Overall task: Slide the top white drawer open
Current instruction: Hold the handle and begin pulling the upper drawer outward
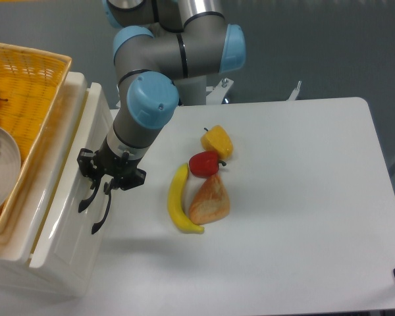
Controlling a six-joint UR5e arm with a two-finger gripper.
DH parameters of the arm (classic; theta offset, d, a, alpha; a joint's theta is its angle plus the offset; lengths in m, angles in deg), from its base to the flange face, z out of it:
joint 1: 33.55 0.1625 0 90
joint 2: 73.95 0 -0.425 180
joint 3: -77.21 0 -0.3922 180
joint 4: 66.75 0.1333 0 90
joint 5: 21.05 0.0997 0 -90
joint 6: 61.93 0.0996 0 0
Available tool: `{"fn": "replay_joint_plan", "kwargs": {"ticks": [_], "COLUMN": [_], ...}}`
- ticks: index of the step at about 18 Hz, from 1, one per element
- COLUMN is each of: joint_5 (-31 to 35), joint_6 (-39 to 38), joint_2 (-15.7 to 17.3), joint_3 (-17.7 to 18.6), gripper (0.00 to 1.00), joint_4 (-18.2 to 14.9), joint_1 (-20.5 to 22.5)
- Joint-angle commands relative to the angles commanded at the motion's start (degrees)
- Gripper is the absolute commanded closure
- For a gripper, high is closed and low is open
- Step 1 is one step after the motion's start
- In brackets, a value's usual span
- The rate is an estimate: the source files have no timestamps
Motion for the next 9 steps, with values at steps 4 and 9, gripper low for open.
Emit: {"fn": "replay_joint_plan", "kwargs": {"ticks": [4, 9], "joint_5": [0.00, 0.00], "joint_6": [-0.44, -0.44], "joint_2": [0.00, 0.09], "joint_3": [0.00, -0.09], "gripper": [0.71, 0.75], "joint_4": [0.00, 0.00], "joint_1": [0.00, 0.00]}}
